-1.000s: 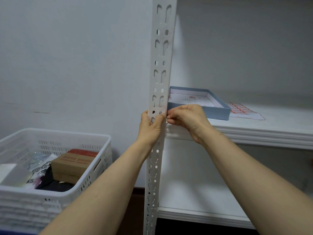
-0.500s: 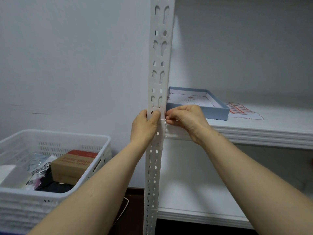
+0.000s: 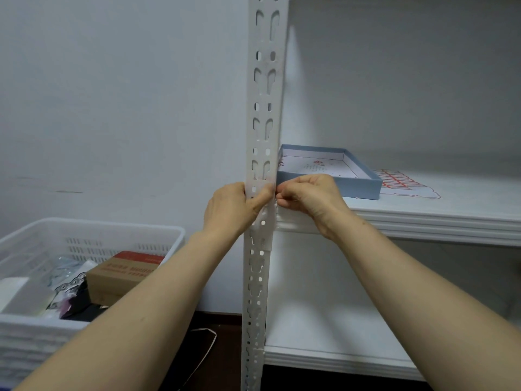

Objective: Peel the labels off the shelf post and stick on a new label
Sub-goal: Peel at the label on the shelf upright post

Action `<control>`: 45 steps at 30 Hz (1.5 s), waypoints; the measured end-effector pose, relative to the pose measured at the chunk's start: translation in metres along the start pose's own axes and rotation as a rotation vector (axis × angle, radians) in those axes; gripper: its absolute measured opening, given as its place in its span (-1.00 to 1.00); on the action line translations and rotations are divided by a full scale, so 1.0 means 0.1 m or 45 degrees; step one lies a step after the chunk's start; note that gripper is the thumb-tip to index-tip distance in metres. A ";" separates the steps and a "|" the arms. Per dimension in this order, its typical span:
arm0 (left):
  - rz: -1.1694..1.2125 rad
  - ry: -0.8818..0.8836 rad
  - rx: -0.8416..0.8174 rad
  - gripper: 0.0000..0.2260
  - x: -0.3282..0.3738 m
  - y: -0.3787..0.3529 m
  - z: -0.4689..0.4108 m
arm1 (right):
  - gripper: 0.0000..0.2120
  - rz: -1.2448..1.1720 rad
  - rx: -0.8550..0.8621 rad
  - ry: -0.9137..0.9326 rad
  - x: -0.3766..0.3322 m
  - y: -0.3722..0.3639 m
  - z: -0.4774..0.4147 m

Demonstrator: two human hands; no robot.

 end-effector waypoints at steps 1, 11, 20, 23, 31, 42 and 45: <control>0.005 0.005 0.008 -0.54 -0.01 -0.01 -0.01 | -0.85 0.002 0.000 0.000 0.00 0.00 0.00; 0.887 0.190 -0.073 -0.81 -0.26 -0.22 0.10 | -0.87 -0.012 0.013 -0.006 0.01 0.00 0.00; 0.991 0.310 -0.006 -0.84 -0.25 -0.23 0.09 | -0.84 -0.006 0.019 -0.004 0.01 0.01 -0.01; 0.976 0.317 0.004 -0.83 -0.25 -0.23 0.10 | -0.84 -0.004 0.012 -0.004 0.01 0.00 0.00; 0.961 0.309 0.022 -0.88 -0.21 -0.21 0.10 | -0.89 -0.015 0.007 0.009 -0.01 0.00 0.02; 0.956 0.355 0.057 -0.84 -0.20 -0.24 0.14 | -0.87 -0.010 -0.005 0.013 0.00 -0.01 0.00; 0.958 0.366 0.064 -0.82 -0.14 -0.24 0.13 | -0.84 -0.004 -0.001 0.022 0.00 0.00 -0.01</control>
Point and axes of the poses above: each hand's wrist, its own z-axis away from the middle knuckle, its own y-axis out of the back of the hand, x = y × z, the point moved 8 cm from there along -z, towards the middle knuckle
